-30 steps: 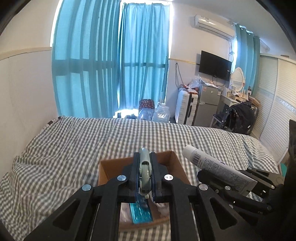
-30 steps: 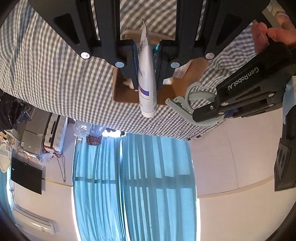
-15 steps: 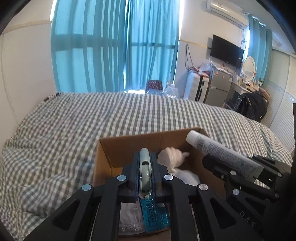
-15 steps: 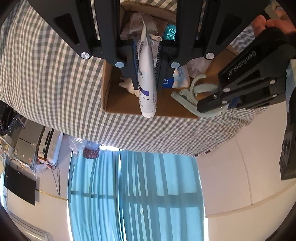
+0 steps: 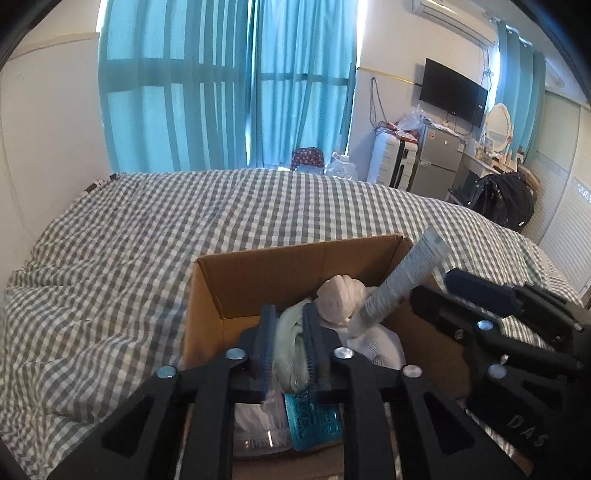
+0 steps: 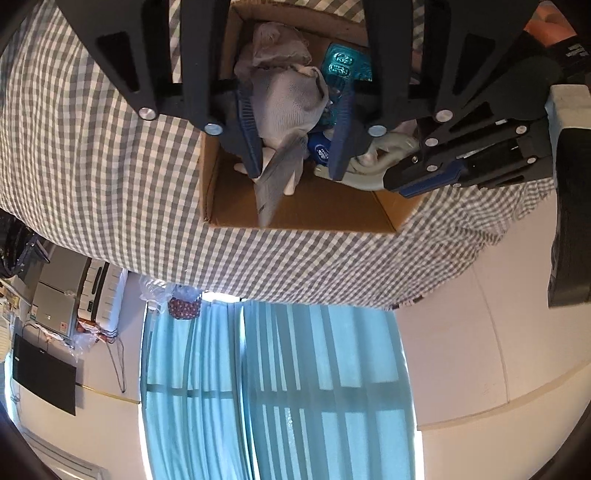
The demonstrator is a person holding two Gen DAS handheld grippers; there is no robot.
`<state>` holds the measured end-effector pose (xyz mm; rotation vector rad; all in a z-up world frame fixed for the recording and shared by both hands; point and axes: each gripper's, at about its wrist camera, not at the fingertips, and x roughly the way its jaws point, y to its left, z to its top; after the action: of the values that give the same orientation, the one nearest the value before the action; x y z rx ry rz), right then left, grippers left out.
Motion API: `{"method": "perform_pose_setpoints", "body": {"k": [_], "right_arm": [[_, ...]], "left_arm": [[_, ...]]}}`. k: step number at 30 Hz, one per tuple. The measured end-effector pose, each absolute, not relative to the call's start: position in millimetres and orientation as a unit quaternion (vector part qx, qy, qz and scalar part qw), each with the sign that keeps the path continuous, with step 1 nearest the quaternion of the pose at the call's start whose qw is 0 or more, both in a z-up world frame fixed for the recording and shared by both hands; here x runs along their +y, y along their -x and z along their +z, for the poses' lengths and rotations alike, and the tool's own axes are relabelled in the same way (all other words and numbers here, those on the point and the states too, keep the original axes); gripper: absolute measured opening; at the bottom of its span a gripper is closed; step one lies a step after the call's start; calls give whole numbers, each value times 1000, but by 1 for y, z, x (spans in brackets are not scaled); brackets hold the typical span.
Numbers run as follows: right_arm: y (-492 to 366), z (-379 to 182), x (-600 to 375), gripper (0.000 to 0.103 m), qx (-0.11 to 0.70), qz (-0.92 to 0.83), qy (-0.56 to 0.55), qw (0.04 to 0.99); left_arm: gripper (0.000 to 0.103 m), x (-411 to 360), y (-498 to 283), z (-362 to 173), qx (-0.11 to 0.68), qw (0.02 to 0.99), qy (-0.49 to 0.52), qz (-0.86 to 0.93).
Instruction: Organize objects
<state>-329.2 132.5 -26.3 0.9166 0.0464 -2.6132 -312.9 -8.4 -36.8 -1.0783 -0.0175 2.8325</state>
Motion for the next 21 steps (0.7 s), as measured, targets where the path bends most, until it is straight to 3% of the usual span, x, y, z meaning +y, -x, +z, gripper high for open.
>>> {"method": "perform_pose_setpoints", "body": {"k": [3, 7, 10, 14, 18, 21], "right_arm": [[321, -12, 135, 39, 21, -930, -320, 178], [302, 18, 142, 44, 32, -938, -303, 167], [281, 45, 148, 47, 30, -944, -285, 160], [250, 76, 151, 48, 38, -951, -265, 154], [210, 101, 157, 53, 41, -957, -247, 146], [183, 109, 163, 55, 38, -958, -246, 140]], "left_arm": [[29, -10, 299, -23, -4, 49, 348, 936], [53, -14, 280, -1, -8, 37, 332, 943], [54, -16, 261, 19, -9, 38, 318, 947], [71, -15, 229, 40, 0, 32, 295, 955], [73, -18, 195, 59, -17, 35, 281, 959], [83, -14, 169, 69, -18, 36, 264, 964]]}}
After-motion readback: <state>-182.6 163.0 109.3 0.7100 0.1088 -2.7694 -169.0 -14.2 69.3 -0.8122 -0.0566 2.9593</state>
